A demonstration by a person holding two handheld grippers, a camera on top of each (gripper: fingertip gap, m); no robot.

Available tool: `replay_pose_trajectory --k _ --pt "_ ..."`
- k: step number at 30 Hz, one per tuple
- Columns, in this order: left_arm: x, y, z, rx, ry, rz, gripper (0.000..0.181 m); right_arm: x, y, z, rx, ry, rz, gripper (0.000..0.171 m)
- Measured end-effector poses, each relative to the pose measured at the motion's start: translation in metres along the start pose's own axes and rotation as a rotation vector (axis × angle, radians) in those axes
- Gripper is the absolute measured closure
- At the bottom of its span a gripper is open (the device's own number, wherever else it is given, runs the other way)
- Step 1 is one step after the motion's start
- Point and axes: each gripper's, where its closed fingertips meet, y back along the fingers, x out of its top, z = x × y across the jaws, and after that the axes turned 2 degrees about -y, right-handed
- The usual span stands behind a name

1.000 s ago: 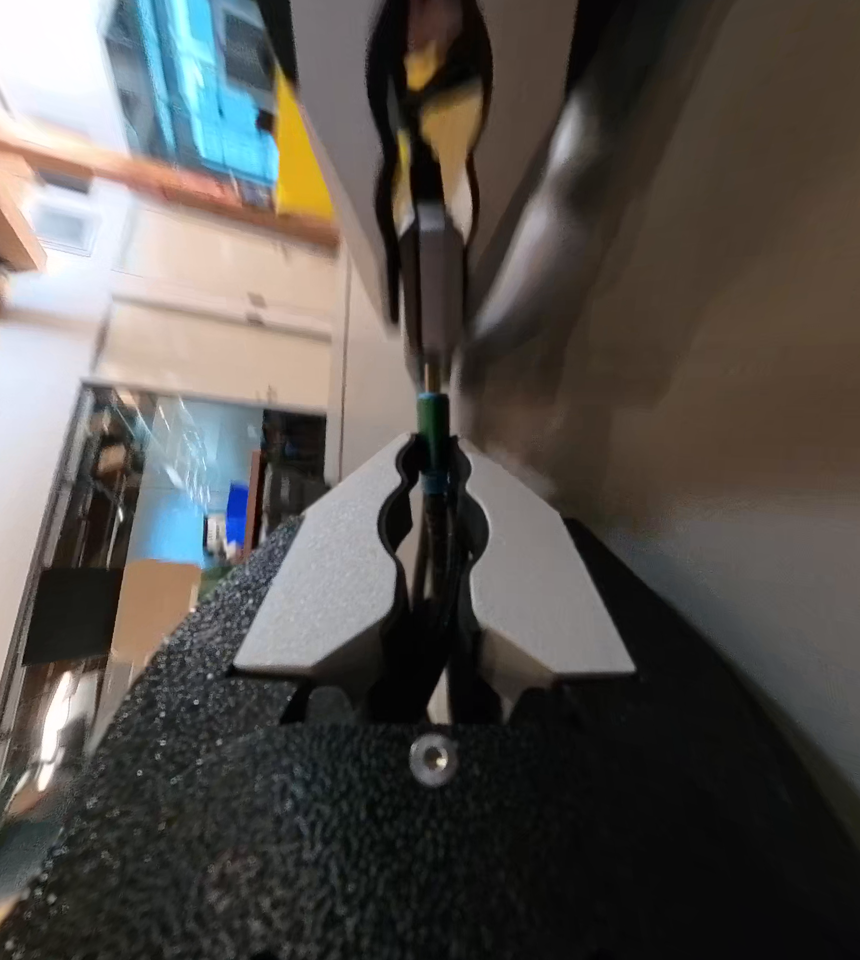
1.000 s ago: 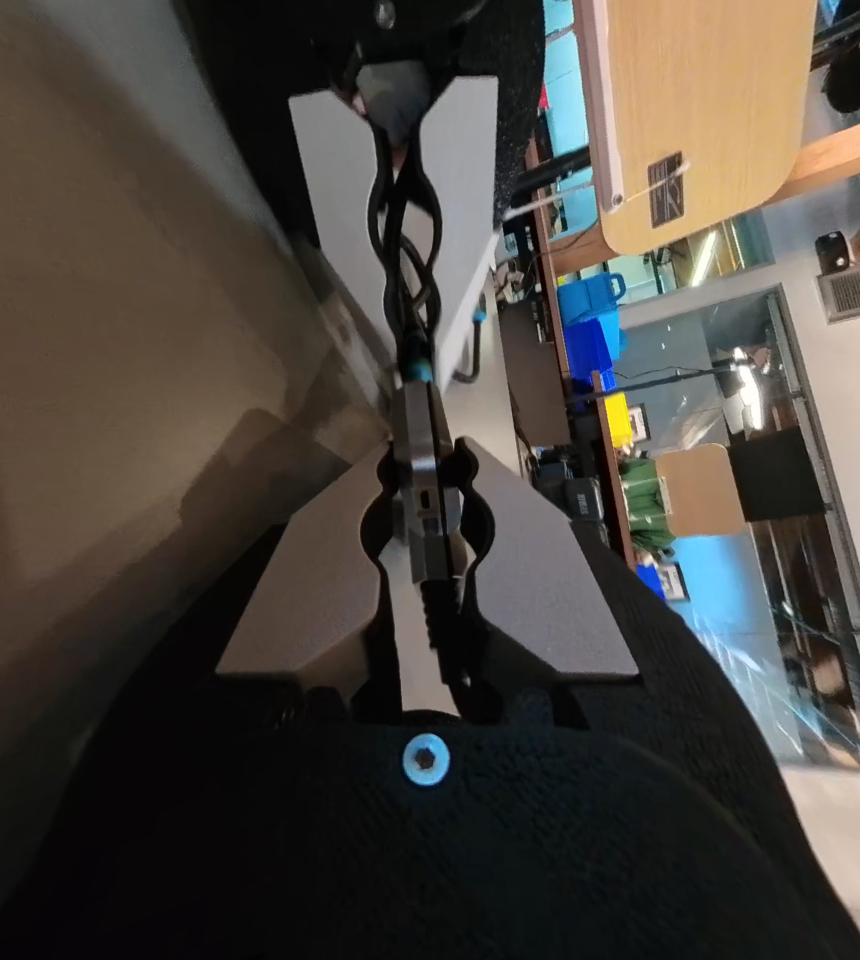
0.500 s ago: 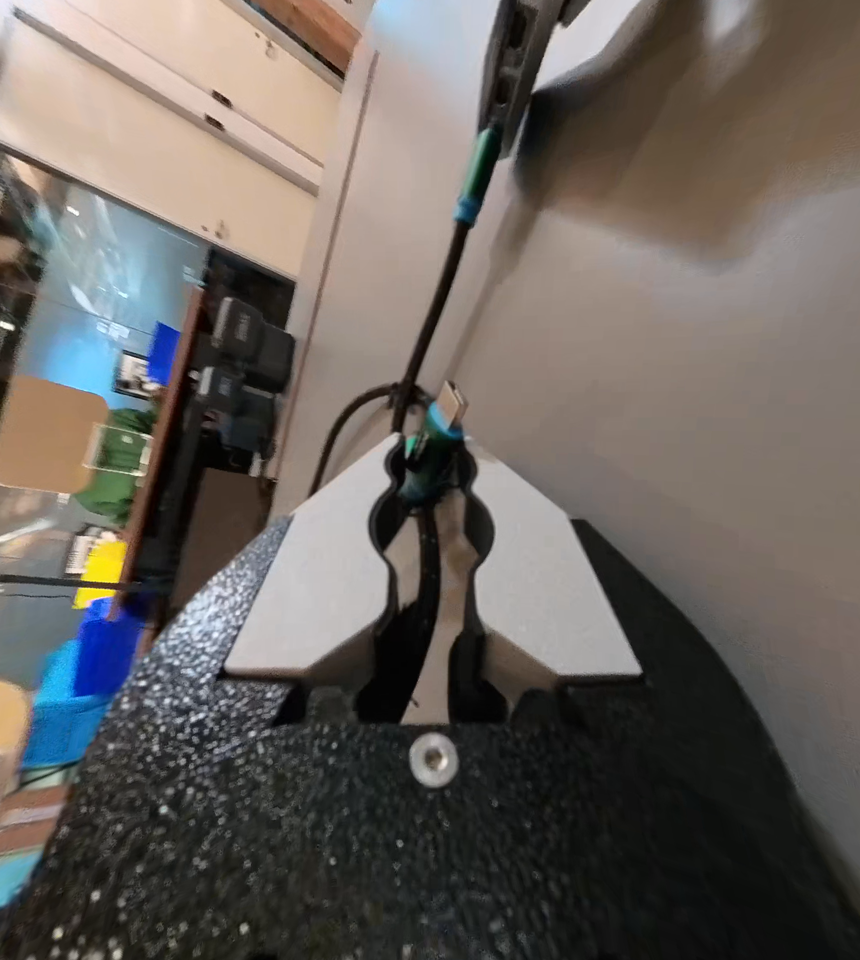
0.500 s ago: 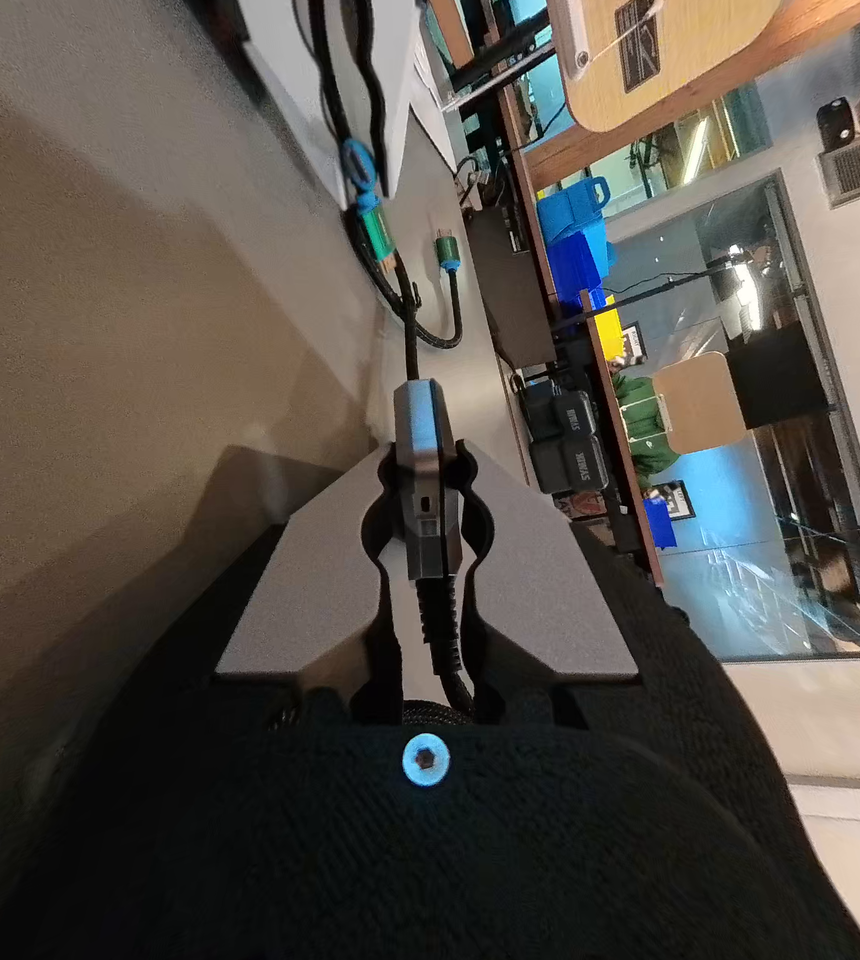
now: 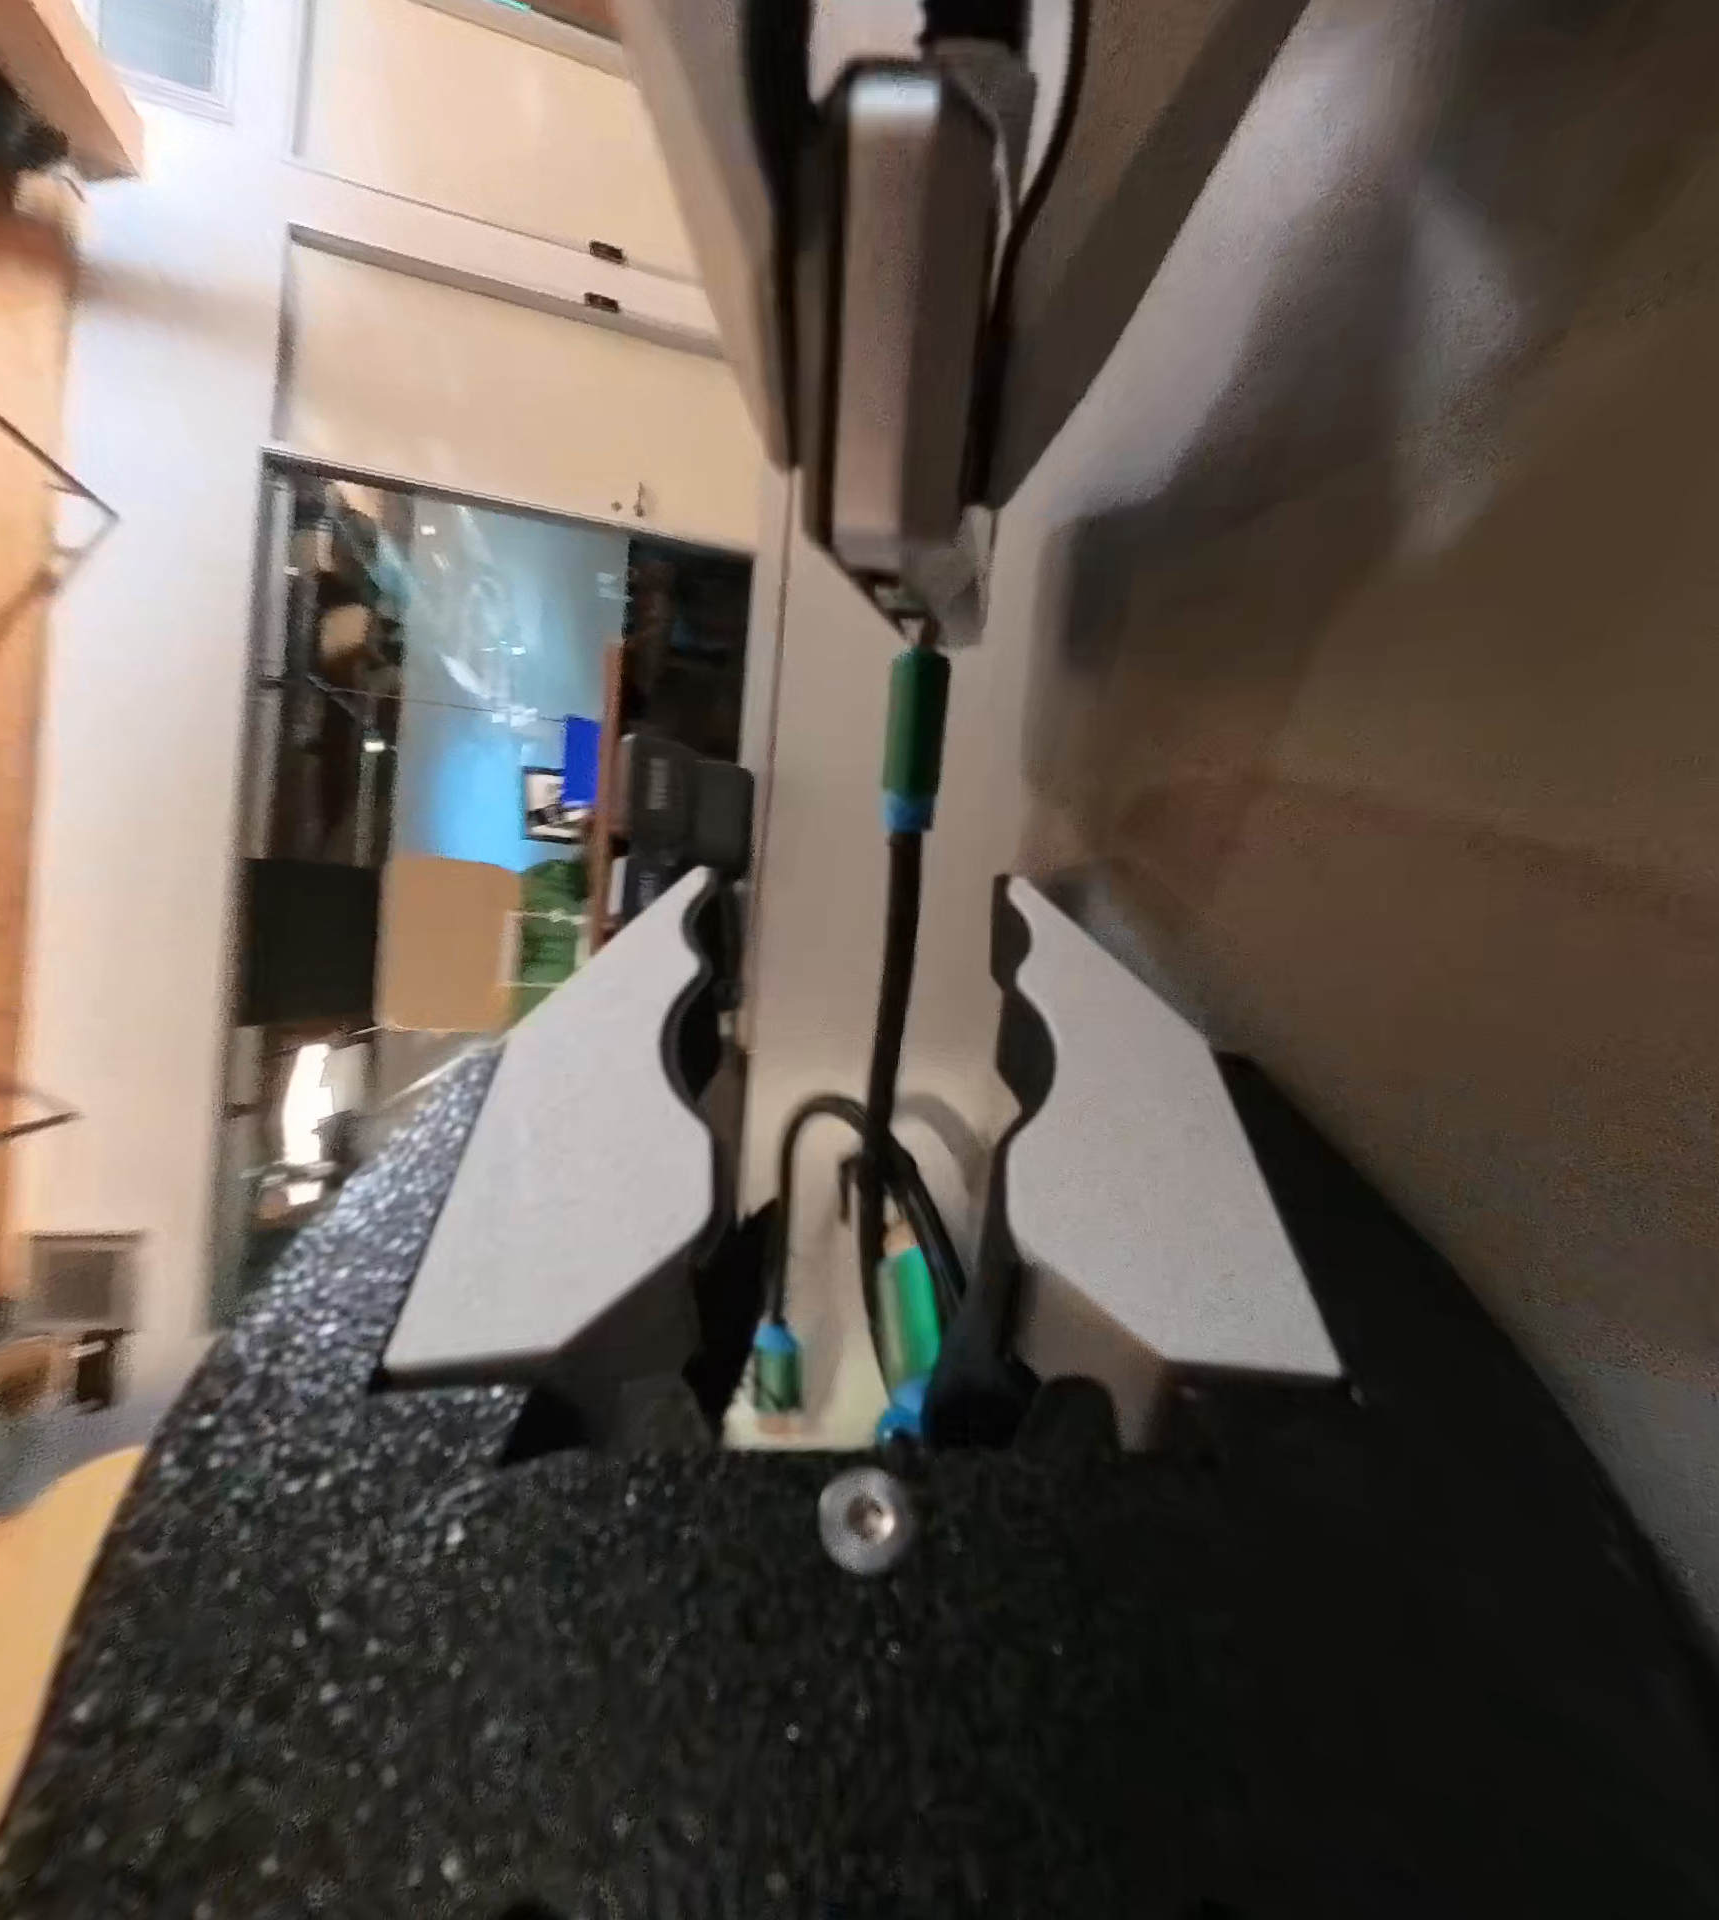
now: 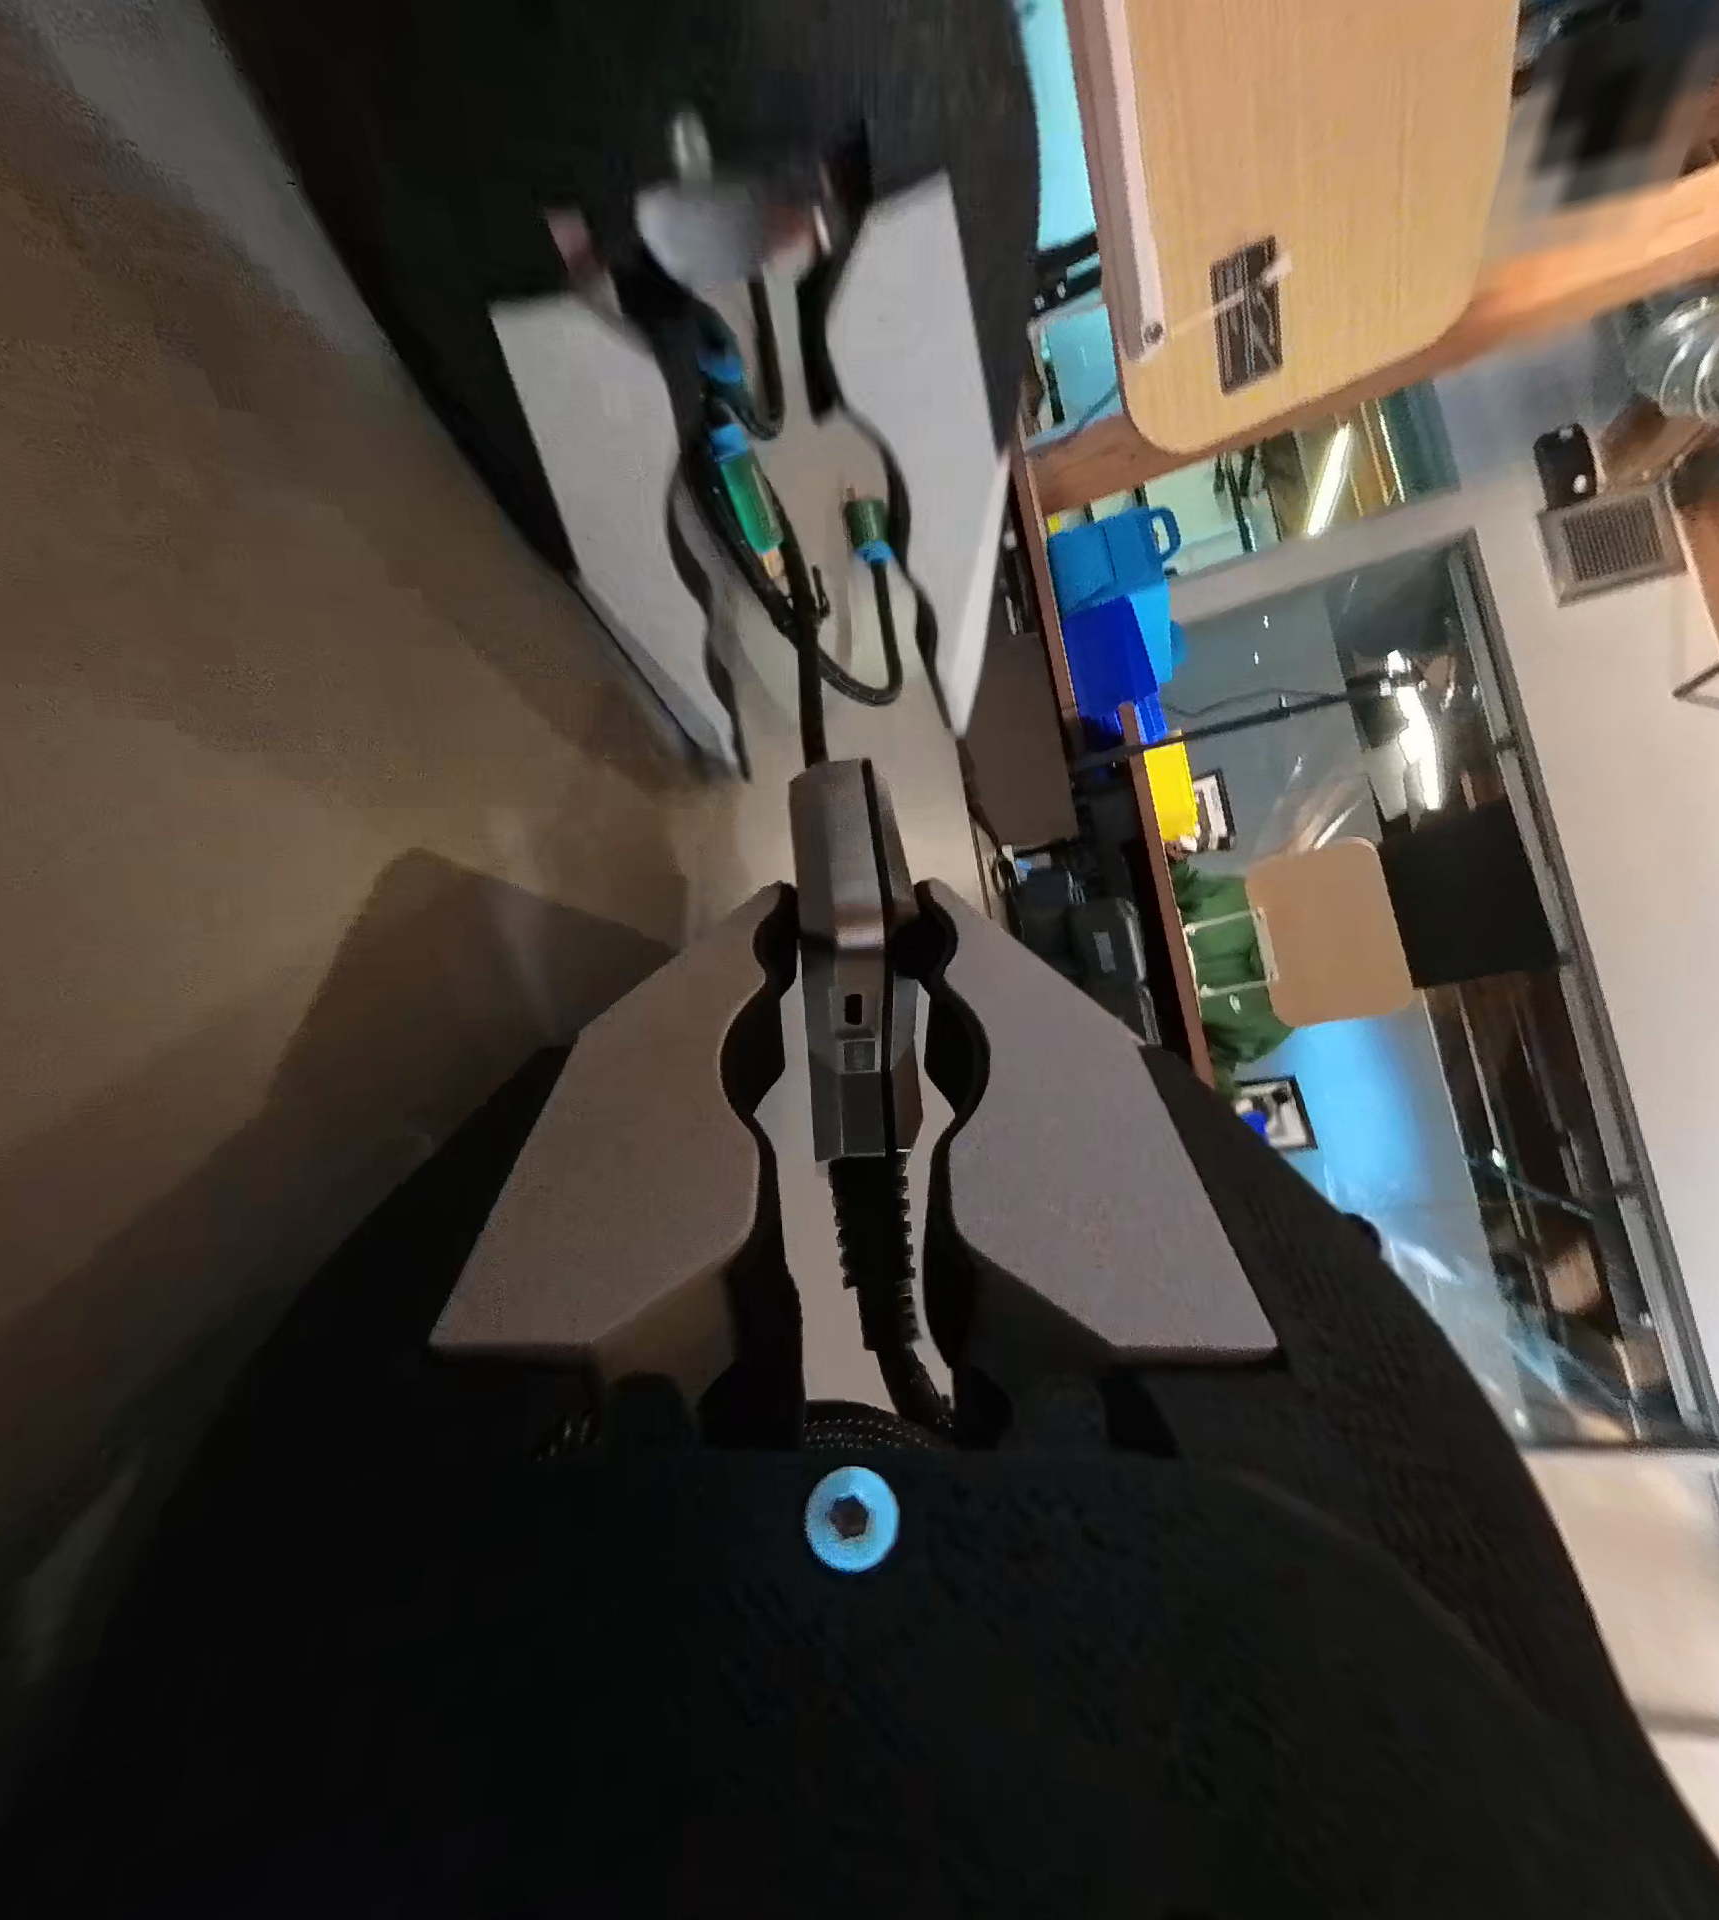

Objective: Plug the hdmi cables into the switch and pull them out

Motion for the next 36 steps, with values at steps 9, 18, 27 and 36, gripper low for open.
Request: replay_pose_trajectory --k 9,18,27,36 --pt "0.022 -0.018 0.001 0.010 -0.099 0.036 0.159 0.014 0.005 -0.002 0.004 0.029 0.069 0.150" --pt "0.020 -0.019 0.015 -0.103 -0.065 0.036 0.172 0.005 -0.003 -0.002 -0.040 0.117 -0.008 0.134" --pt "0.025 -0.013 0.016 -0.124 -0.036 0.080 0.172 0.007 -0.002 -0.006 -0.045 0.184 -0.010 0.132" --pt "0.027 -0.010 0.017 -0.124 -0.045 0.110 0.172 -0.002 -0.005 -0.004 -0.060 0.186 -0.076 0.129"
